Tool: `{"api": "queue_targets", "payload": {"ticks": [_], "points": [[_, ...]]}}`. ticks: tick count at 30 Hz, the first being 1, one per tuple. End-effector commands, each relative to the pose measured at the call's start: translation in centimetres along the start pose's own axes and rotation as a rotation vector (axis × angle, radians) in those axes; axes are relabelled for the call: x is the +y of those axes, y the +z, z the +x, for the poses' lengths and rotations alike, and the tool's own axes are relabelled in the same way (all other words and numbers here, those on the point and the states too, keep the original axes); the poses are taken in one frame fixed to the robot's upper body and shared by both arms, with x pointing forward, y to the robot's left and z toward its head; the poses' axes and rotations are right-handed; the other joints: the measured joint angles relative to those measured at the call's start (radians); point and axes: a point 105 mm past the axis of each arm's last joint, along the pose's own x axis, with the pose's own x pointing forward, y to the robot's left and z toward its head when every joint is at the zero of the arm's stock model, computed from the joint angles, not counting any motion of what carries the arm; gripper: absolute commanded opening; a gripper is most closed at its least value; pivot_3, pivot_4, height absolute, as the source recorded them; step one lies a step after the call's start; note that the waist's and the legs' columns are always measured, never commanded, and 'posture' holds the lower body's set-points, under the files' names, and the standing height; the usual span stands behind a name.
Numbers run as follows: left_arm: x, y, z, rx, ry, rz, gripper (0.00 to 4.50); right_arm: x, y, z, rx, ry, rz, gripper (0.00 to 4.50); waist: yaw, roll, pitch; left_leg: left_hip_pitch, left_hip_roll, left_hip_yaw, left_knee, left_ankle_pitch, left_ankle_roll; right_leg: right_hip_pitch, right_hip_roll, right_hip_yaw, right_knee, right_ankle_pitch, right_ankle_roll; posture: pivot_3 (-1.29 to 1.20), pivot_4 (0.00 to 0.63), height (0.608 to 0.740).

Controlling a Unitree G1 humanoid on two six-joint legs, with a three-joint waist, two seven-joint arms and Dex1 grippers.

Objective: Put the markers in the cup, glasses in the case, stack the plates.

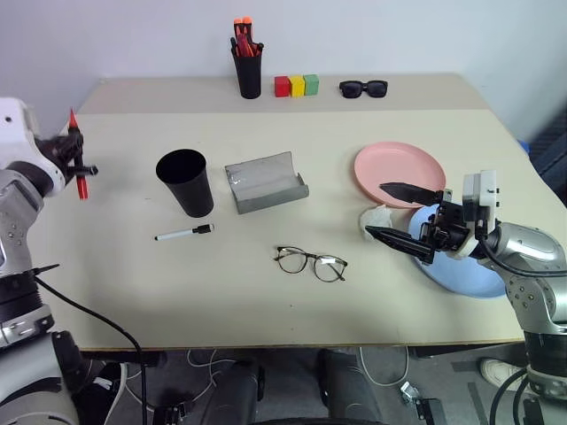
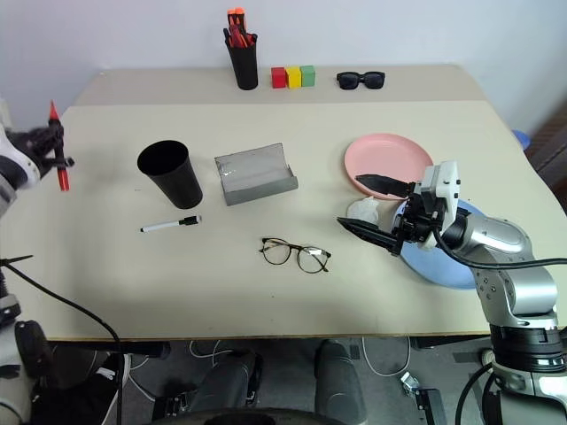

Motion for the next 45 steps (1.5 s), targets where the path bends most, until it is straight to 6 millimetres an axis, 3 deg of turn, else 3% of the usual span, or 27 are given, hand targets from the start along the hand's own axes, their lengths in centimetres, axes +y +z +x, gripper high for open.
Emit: {"api": "queue_targets", "payload": {"ticks": [1,6,8,10,13,29,30,37,42,45], "points": [[-2.9,4.7,-0.2,-0.269,-0.126,-0.024,0.02,-0.1,0.8,0.1,-0.025,0.003,-0.035,4.5,0.001,0.0,0.0,0.0,0.0,0.0,0.001,0.0,0.0,0.0,0.0,0.0,0.0,0.0,0.0,0.0,0.15,0.74],[-5.6,5.8,0.5,-0.386,-0.211,-0.024,0.02,-0.3,0.8,0.1,-0.023,-0.007,-0.039,4.5,-0.01,0.0,0.0,0.0,0.0,0.001,0.0,0.0,0.0,0.0,0.0,0.0,0.0,0.0,0.0,0.0,0.15,0.74],[-7.8,6.2,0.5,-0.455,-0.292,-0.048,0.02,-0.2,0.8,0.0,-0.021,-0.012,-0.04,4.5,-0.007,0.0,0.0,0.0,0.0,0.001,0.0,0.0,0.0,0.0,0.0,0.0,0.0,0.0,0.0,0.0,0.15,0.74],[-10.1,5.0,0.6,-0.459,-0.365,-0.012,0.02,-0.2,0.8,-0.1,-0.02,-0.018,-0.043,4.5,-0.005,0.0,0.0,0.0,0.0,0.001,0.0,0.0,0.0,0.0,0.0,0.0,0.0,0.0,0.0,0.0,0.15,0.74],[-11.8,3.2,0.6,-0.435,-0.429,0.06,0.02,-0.2,0.9,-0.2,-0.018,-0.026,-0.048,4.5,-0.006,0.0,0.0,0.0,0.0,0.001,0.001,0.0,0.0,0.0,0.0,0.0,0.0,0.0,0.0,0.0,0.15,0.74],[-10.3,-0.4,0.4,-0.369,-0.391,0.057,0.02,-0.3,0.8,-0.8,0.002,-0.053,-0.052,4.5,-0.007,0.0,0.0,0.0,0.0,0.001,0.001,0.0,0.001,0.0,0.001,0.0,0.0,0.0,0.0,0.0,0.15,0.74],[-10.4,-0.5,0.4,-0.368,-0.396,0.045,1.0,-0.4,0.8,-0.8,0.004,-0.052,-0.054,4.5,-0.006,0.0,0.0,0.0,0.0,0.001,0.001,0.0,0.001,0.0,0.001,0.0,0.0,0.0,0.0,0.0,0.15,0.74],[-10.7,-0.2,-0.1,-0.367,-0.424,0.058,4.4,-0.5,0.8,-0.6,0.004,-0.05,-0.058,4.5,-0.006,0.0,0.0,0.0,0.0,0.001,0.001,0.0,0.001,0.0,0.001,0.0,0.0,0.0,0.0,0.0,0.15,0.74],[-11.1,0.7,-1.2,-0.302,-0.549,0.041,4.49,-0.4,0.8,-0.7,0.007,-0.051,-0.06,4.5,-0.008,0.0,0.0,0.0,0.0,0.001,0.001,0.0,0.001,0.0,0.001,0.0,0.0,0.0,0.0,0.0,0.15,0.74],[-12.1,0.0,-2.9,-0.158,-0.722,0.037,4.49,-0.4,0.7,-0.7,0.007,-0.052,-0.059,4.5,-0.011,0.0,0.0,0.0,0.0,0.001,0.001,-0.001,0.002,0.0,0.001,0.0,0.0,0.0,0.0,0.0,0.15,0.74]]}}
